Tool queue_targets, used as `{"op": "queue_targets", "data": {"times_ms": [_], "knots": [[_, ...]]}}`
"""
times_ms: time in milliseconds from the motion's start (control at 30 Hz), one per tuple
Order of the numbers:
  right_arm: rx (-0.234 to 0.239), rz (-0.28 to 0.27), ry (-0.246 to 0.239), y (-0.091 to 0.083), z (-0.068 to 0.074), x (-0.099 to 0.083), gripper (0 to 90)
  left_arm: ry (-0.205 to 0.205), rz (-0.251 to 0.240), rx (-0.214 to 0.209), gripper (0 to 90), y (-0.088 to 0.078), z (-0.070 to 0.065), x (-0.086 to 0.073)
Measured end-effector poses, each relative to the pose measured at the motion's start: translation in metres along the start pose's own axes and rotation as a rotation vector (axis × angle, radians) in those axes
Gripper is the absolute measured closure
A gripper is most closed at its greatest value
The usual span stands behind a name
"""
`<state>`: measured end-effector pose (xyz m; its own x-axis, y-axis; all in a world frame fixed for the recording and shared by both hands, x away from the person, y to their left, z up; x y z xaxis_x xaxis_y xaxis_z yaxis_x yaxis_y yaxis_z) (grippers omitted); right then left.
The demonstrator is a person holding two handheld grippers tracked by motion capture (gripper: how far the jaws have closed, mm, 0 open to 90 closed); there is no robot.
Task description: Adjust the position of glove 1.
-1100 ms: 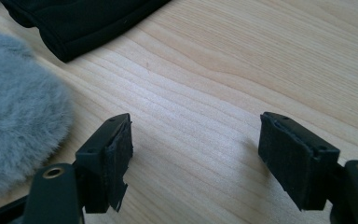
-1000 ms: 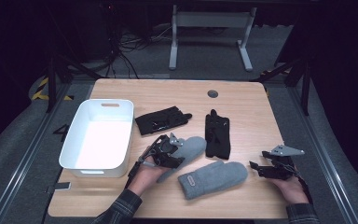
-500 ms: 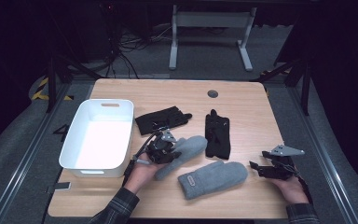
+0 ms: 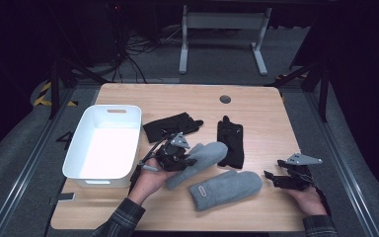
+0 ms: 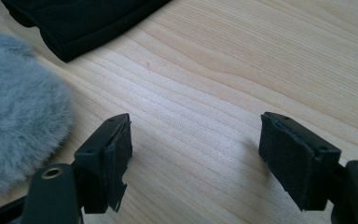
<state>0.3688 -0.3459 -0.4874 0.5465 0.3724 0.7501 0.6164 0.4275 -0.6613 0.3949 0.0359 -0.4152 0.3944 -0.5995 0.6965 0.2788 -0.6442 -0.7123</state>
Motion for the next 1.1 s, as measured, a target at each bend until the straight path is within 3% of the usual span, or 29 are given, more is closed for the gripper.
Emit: {"op": "queue_targets", "data": {"times_ms": [467,533,833,1100], "knots": [[0.0,0.0,0.0,0.0,0.0,0.0,25.9,0.078,0.013,-0.067,81.5,0.006,-0.033,0.028],[0.0,0.001,0.0,0.0,0.0,0.0,25.9,0.097,0.019,-0.083,81.5,0.011,-0.042,0.033],[0.0,0.0,0.0,0.0,0.0,0.0,25.9,0.135,0.047,-0.114,81.4,0.032,-0.061,0.039],[0.0,0.0,0.0,0.0,0.0,0.0,25.9,0.154,0.09,-0.132,81.1,0.052,-0.075,0.036]]}}
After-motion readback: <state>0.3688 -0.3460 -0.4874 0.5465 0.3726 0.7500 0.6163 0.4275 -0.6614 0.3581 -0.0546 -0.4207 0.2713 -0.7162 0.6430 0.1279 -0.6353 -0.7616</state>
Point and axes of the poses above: each handheld gripper's, and its own axes: y roughly forward along the jaws, x roughly out of its top, z roughly to its left, the point moved 3 cm from there along y, roughly forward along the jaws, and after that the axes turned 3 degrees about x, right-handed, at the moved point
